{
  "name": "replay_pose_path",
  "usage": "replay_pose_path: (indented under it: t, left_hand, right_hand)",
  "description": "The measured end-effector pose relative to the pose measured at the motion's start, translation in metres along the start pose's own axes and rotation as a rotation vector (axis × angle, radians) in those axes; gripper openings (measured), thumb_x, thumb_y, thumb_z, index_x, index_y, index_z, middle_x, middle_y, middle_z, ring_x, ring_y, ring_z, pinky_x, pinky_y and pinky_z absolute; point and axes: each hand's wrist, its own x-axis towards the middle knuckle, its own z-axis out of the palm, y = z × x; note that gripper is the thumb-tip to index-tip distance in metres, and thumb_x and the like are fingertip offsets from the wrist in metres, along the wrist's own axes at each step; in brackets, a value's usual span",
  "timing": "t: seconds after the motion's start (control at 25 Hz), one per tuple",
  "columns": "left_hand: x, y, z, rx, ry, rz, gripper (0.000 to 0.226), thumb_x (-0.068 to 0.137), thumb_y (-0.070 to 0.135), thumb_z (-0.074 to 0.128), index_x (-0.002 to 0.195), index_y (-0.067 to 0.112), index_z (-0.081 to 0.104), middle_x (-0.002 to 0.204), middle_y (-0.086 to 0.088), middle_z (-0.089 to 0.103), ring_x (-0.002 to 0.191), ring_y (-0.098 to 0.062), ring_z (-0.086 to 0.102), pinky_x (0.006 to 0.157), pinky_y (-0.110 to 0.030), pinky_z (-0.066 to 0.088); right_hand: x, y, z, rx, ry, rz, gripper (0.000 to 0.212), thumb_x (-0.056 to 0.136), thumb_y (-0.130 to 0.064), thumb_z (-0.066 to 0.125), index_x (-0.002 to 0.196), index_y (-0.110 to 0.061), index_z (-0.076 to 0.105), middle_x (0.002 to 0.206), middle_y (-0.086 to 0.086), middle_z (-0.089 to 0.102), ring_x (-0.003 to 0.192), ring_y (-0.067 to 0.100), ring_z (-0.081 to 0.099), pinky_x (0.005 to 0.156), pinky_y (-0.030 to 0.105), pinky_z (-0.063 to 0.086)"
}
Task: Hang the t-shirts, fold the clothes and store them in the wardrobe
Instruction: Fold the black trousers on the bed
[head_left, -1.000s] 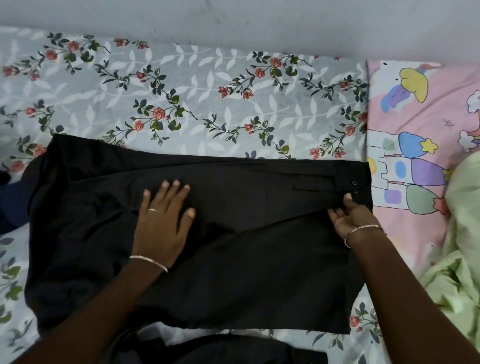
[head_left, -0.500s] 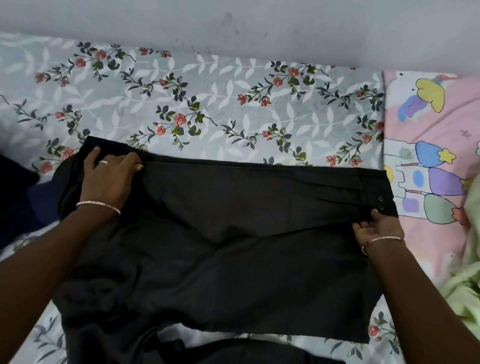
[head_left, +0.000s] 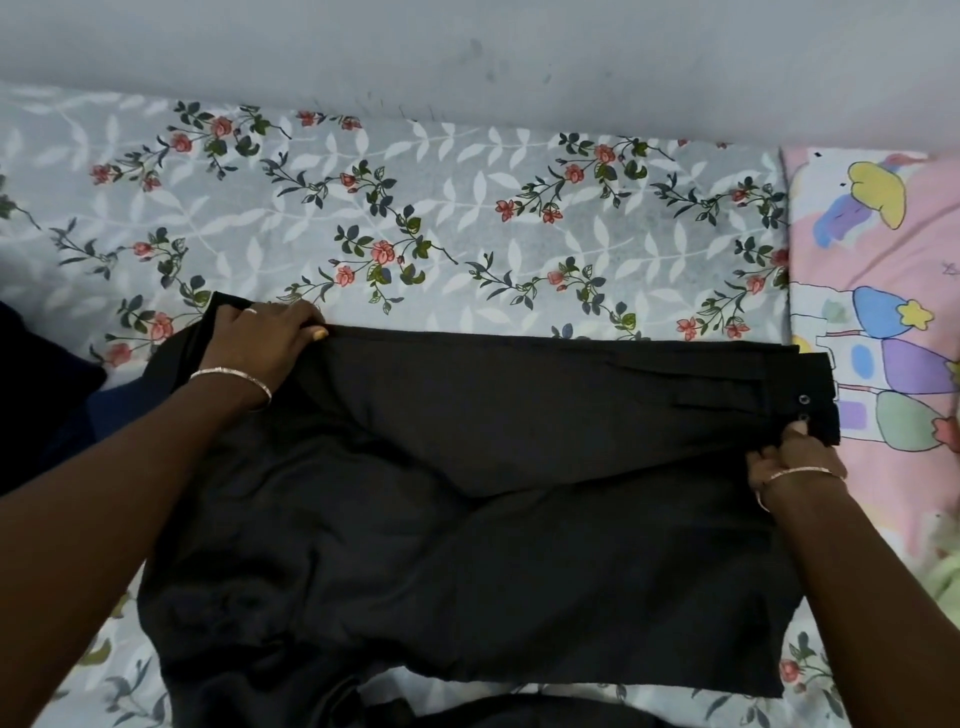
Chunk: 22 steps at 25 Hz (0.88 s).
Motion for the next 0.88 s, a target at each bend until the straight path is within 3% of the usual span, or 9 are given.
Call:
replay_pose_path:
  t: [0.08, 0.12, 0.2, 0.28, 0.4, 0.48, 0.64, 0.76, 0.88]
  left_hand:
    - [-0.008, -0.006, 0.003, -0.006, 0.039, 0.032, 0.024, 0.101, 0.041, 0.046, 0.112, 0.027, 0.062, 0.109, -0.006, 0.071, 0.105, -0.032, 0.062, 0.088, -0.044, 0.03]
    - [-0.01, -0.008, 0.004, -0.02, 0.059, 0.035, 0.024, 0.101, 0.04, 0.046, 0.113, 0.027, 0.062, 0.107, -0.006, 0.072, 0.103, -0.031, 0.063, 0.088, -0.044, 0.03]
    - [-0.012, -0.008, 0.005, -0.056, 0.085, 0.019, 0.024, 0.101, 0.04, 0.047, 0.113, 0.025, 0.062, 0.099, -0.008, 0.073, 0.098, -0.03, 0.066, 0.089, -0.043, 0.029]
    - [-0.01, -0.008, 0.007, -0.052, 0.092, 0.025, 0.025, 0.102, 0.04, 0.046, 0.11, 0.023, 0.062, 0.093, -0.01, 0.073, 0.093, -0.03, 0.068, 0.087, -0.043, 0.031]
    - [0.0, -0.011, 0.0, -0.04, 0.089, 0.098, 0.03, 0.102, 0.041, 0.044, 0.101, 0.017, 0.063, 0.09, -0.015, 0.072, 0.085, -0.037, 0.067, 0.077, -0.044, 0.041]
    - [0.007, -0.012, -0.006, -0.055, 0.075, 0.128, 0.036, 0.103, 0.042, 0.042, 0.092, 0.013, 0.061, 0.085, -0.016, 0.068, 0.08, -0.04, 0.065, 0.069, -0.043, 0.043]
    - [0.008, -0.013, -0.008, -0.1, 0.054, 0.209, 0.053, 0.101, 0.054, 0.029, 0.086, 0.013, 0.059, 0.082, -0.012, 0.064, 0.08, -0.037, 0.061, 0.065, -0.042, 0.045]
    - [0.003, -0.02, -0.002, -0.122, 0.042, 0.231, 0.063, 0.094, 0.06, 0.02, 0.096, 0.015, 0.064, 0.089, -0.011, 0.069, 0.085, -0.036, 0.064, 0.071, -0.044, 0.049]
    - [0.003, -0.024, 0.001, -0.101, 0.042, 0.245, 0.067, 0.095, 0.06, 0.017, 0.104, 0.014, 0.066, 0.093, -0.013, 0.07, 0.088, -0.035, 0.066, 0.074, -0.043, 0.05]
  right_hand:
    - [-0.002, 0.001, -0.006, -0.118, -0.041, -0.061, 0.055, 0.108, -0.027, 0.037, 0.157, -0.009, 0.019, 0.155, 0.015, 0.036, 0.139, 0.034, 0.044, 0.091, 0.04, 0.05]
    - [-0.003, 0.002, -0.007, -0.214, 0.038, -0.076, 0.063, 0.103, -0.033, 0.048, 0.157, -0.014, 0.019, 0.15, 0.009, 0.042, 0.131, 0.033, 0.052, 0.083, 0.04, 0.053]
    - [-0.029, 0.009, -0.004, -0.478, 0.207, -0.125, 0.079, 0.096, -0.038, 0.058, 0.156, -0.009, 0.015, 0.15, 0.017, 0.044, 0.128, 0.04, 0.053, 0.095, 0.048, 0.052]
    - [-0.073, 0.032, 0.004, -0.783, 0.244, -0.476, 0.053, 0.099, -0.027, 0.056, 0.142, -0.003, 0.037, 0.135, 0.024, 0.056, 0.124, 0.043, 0.054, 0.1, 0.043, 0.042]
    - [-0.133, 0.076, 0.038, -0.948, -0.232, -1.037, 0.011, 0.092, -0.016, 0.063, 0.102, -0.013, 0.061, 0.094, 0.008, 0.069, 0.091, 0.036, 0.066, 0.081, 0.04, 0.047]
    - [-0.145, 0.099, 0.07, -1.114, -0.49, -1.272, 0.012, 0.09, -0.019, 0.062, 0.102, -0.02, 0.064, 0.096, 0.002, 0.067, 0.093, 0.031, 0.062, 0.081, 0.043, 0.047]
    - [-0.172, 0.115, 0.141, -1.378, -0.667, -1.292, 0.03, 0.099, -0.027, 0.054, 0.129, -0.025, 0.057, 0.125, 0.001, 0.058, 0.121, 0.025, 0.049, 0.098, 0.044, 0.034]
    - [-0.166, 0.118, 0.166, -1.611, -0.679, -1.279, 0.023, 0.099, -0.032, 0.055, 0.121, -0.024, 0.06, 0.122, 0.002, 0.057, 0.122, 0.026, 0.047, 0.1, 0.044, 0.03]
    - [-0.162, 0.122, 0.171, -1.58, -0.624, -1.284, 0.016, 0.099, -0.03, 0.055, 0.112, -0.022, 0.06, 0.114, 0.002, 0.059, 0.115, 0.026, 0.05, 0.097, 0.046, 0.031]
